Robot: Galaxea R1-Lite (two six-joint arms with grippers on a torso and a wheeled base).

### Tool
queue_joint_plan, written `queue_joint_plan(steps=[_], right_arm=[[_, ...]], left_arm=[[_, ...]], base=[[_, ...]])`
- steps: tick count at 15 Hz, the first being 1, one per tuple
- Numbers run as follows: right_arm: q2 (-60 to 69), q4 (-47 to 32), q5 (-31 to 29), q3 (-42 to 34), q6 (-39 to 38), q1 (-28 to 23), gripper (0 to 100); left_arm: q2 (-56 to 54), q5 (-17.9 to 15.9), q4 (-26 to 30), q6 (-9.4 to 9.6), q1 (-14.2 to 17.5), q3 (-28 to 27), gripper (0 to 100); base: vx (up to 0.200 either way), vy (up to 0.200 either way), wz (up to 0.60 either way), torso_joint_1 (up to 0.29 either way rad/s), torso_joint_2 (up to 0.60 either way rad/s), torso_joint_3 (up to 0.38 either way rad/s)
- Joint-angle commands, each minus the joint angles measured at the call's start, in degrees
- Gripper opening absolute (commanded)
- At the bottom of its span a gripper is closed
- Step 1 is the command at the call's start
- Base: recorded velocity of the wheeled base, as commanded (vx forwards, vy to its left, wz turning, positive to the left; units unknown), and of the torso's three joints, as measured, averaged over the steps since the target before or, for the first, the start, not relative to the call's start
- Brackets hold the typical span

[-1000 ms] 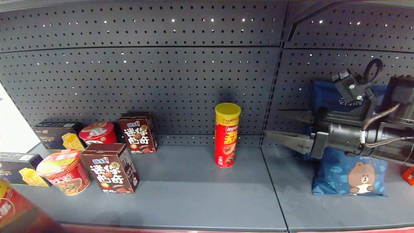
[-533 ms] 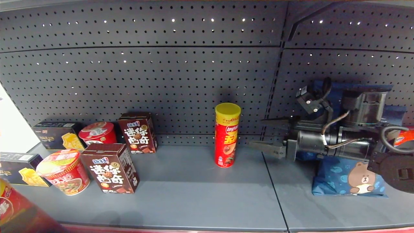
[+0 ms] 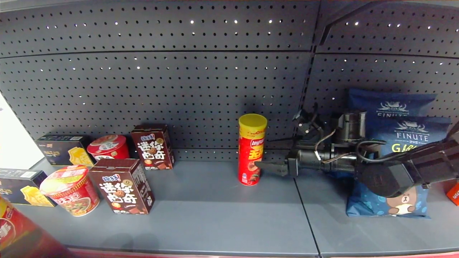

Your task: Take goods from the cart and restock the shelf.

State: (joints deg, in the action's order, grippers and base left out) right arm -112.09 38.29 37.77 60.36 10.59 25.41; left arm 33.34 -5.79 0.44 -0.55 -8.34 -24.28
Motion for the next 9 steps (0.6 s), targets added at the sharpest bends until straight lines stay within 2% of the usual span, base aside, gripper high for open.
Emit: queue_joint_plan(steps=[1,9], right_arm=[[-6.47,0.21,0.03,3.8,0.22,0.17,100],[-14.47,2.05,0.47,11.36,-0.4,0.96,100]], left_arm=[[0.06,-0.01,0.0,-0.07,-0.01,-0.06,0],[-0.21,0.08,0.18,-0.07,0.08,0.64,0]], base=[[0.0,0.0,0.0,0.0,0.0,0.0],[0.0,0.0,0.0,0.0,0.0,0.0]])
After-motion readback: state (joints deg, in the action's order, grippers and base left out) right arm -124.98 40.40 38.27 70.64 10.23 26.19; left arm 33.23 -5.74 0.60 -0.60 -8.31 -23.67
